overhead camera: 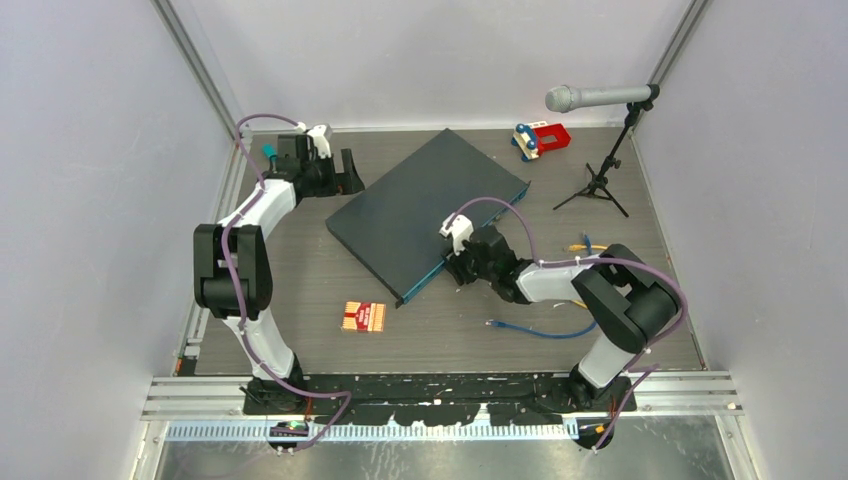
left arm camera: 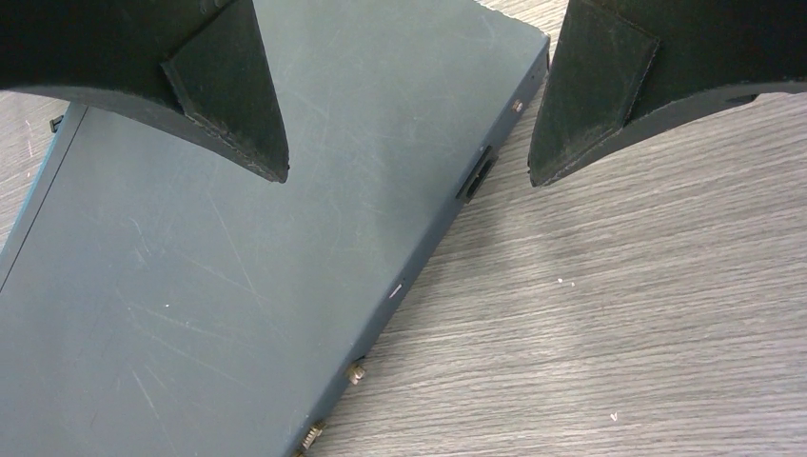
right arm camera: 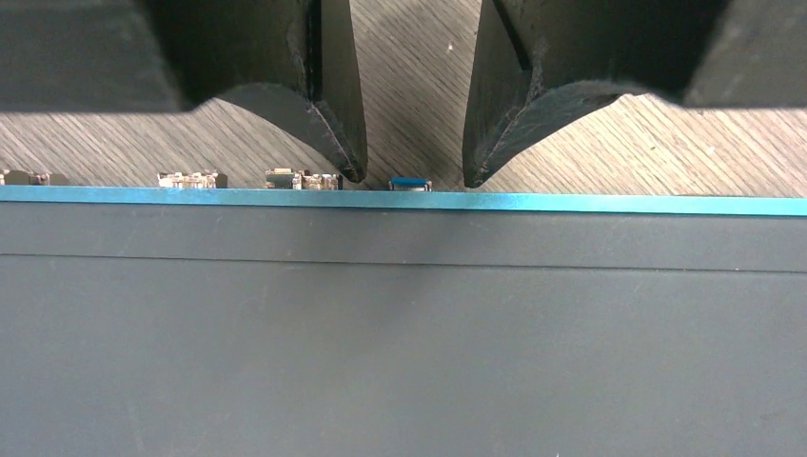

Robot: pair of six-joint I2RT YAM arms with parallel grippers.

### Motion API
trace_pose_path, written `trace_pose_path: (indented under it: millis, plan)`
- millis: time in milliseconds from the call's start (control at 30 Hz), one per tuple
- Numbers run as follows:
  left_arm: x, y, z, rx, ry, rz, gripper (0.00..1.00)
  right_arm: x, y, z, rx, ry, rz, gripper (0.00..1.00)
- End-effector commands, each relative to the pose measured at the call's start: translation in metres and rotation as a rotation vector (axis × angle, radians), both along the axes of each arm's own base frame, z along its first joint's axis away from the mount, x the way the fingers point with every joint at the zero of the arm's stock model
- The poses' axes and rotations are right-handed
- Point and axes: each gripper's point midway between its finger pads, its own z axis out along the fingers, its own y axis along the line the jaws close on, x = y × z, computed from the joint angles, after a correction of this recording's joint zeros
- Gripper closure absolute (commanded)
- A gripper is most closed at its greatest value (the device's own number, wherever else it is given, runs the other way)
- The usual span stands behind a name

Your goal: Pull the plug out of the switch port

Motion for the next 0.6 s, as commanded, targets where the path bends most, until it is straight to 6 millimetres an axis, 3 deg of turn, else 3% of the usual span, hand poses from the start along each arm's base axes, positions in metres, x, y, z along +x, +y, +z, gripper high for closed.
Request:
trace_pose_path:
  millis: [0,233,567]
  plan:
    - [0.001,0.001,0.017,-0.009,-0.045,0.004,0.00,0.017,0.008,0.015,0.049,-0.109,0.040,0.53]
    - [0.001,0.000,0.015,-0.010,-0.042,0.003,0.00,0.025,0.005,0.014,0.072,-0.110,0.045,0.53]
    - [0.001,-0.002,0.009,-0.020,-0.026,-0.003,0.01,0.038,0.002,0.031,0.126,-0.188,-0.002,0.54]
